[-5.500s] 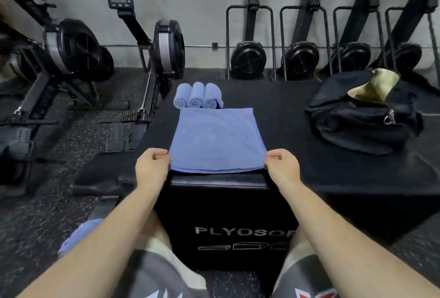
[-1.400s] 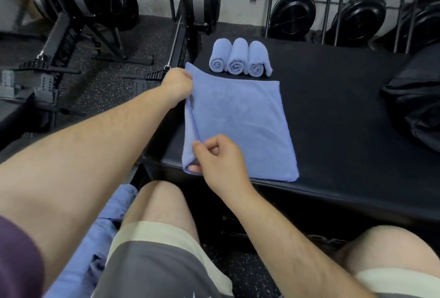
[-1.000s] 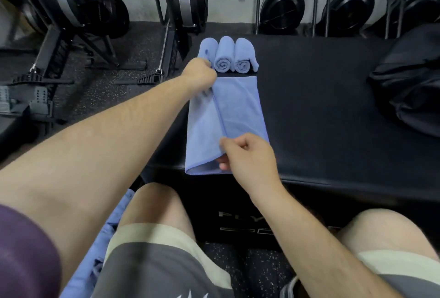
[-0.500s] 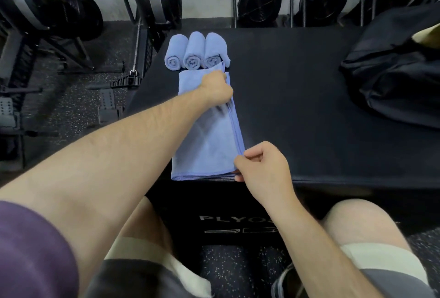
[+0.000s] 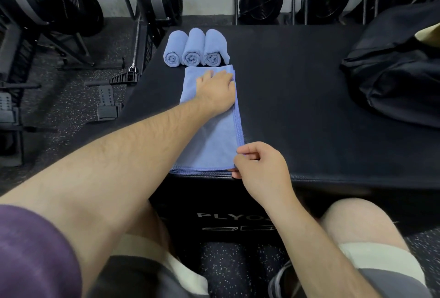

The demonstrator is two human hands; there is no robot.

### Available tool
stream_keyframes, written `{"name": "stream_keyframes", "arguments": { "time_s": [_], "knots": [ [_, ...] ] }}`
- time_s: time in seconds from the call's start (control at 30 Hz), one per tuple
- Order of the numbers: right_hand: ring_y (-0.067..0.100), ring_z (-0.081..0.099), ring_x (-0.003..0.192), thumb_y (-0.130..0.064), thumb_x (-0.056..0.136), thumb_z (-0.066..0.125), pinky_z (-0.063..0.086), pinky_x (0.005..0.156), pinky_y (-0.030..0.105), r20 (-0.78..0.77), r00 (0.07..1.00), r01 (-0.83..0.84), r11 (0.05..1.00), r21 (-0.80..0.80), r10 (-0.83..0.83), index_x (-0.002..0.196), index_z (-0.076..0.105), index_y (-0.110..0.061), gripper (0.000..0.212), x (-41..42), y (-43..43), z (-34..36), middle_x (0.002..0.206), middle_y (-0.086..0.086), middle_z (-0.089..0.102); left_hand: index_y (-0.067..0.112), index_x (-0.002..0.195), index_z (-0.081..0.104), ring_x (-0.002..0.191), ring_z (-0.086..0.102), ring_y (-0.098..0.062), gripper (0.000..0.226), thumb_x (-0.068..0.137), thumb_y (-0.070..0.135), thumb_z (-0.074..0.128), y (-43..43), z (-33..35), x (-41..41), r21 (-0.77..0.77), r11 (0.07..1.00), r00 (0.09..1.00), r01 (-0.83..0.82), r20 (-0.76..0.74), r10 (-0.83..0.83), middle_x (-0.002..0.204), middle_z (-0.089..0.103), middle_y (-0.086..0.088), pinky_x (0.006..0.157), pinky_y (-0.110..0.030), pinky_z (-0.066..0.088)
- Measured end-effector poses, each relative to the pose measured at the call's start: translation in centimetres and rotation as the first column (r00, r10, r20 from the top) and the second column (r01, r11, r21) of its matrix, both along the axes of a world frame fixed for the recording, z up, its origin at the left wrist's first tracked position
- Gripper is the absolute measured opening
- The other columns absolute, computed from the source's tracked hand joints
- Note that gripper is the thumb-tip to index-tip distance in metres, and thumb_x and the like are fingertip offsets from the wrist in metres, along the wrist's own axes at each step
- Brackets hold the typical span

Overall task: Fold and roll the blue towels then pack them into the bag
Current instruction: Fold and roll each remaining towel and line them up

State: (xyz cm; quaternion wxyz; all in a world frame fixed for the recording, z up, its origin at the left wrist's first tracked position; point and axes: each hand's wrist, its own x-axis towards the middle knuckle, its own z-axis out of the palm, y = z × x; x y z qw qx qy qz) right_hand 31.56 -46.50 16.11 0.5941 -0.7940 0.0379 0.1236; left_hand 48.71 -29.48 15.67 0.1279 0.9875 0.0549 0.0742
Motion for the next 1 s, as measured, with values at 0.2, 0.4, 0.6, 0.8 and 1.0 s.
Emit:
{"name": "stream_keyframes", "arguments": {
  "time_s": [0.2,0.4,0.6,0.8,1.0],
  "knots": [
    [0.017,0.069,0.080,-0.016,0.088,0.058,0.058,0.075,0.036,0.120,0.993,-0.001,0.986,-0.168,0.021,0.100,0.064,-0.024,0.015,-0.1,0.4,-0.3,0.101,0.002,0.067,0.034,0.144,0.043,0.155,0.003,-0.040,0.048,0.103,0.045,0.020,1.5,-1.0,-0.9,-0.001,0.999,0.971,-0.042,-0.237,0.041,0.168,0.018,0.005,0.121,-0.064,-0.002],
    [0.022,0.052,0.092,-0.023,0.090,0.053,0.051,0.076,0.036,0.169,0.962,-0.052,0.747,-0.662,0.217,0.097,0.058,-0.020,0.009,-0.3,-0.1,1.1,0.112,-0.001,0.041,0.025,0.143,0.043,0.154,0.007,-0.041,0.054,0.102,0.048,0.017,1.9,-0.4,-1.8,0.081,0.993,0.982,-0.085,-0.163,0.097,0.165,0.025,0.000,0.119,-0.067,-0.004],
    [0.027,0.039,0.128,-0.013,0.091,0.046,0.037,0.095,0.037,0.362,0.819,-0.044,0.677,-0.734,0.446,0.129,0.052,-0.010,0.038,6.7,4.8,1.5,0.140,0.004,0.041,0.033,0.149,0.041,0.154,0.008,-0.039,0.052,0.106,0.044,0.014,2.3,-0.4,-1.4,0.064,0.996,0.978,-0.054,-0.200,0.066,0.168,0.019,0.004,0.120,-0.059,0.005],
    [0.022,0.021,0.152,-0.017,0.100,0.038,0.032,0.113,0.041,0.299,0.741,-0.176,0.604,-0.777,0.601,0.140,0.048,-0.012,0.041,18.6,8.8,1.0,0.161,0.005,0.033,0.035,0.158,0.025,0.154,-0.002,-0.042,0.055,0.104,0.045,0.023,3.9,-0.5,0.7,0.103,0.992,0.970,-0.076,-0.223,0.098,0.170,0.011,0.000,0.124,-0.058,-0.002],
    [0.019,0.004,0.157,-0.035,0.108,0.017,0.007,0.125,0.045,0.145,0.748,-0.293,0.519,-0.803,0.647,0.161,0.019,-0.028,0.053,22.7,8.7,-1.7,0.170,-0.005,0.013,0.042,0.161,0.007,0.155,-0.011,-0.039,0.056,0.105,0.045,0.010,4.8,-1.5,2.1,0.079,0.994,0.960,-0.073,-0.266,0.092,0.171,-0.002,0.007,0.124,-0.054,-0.006]
  ]
}}
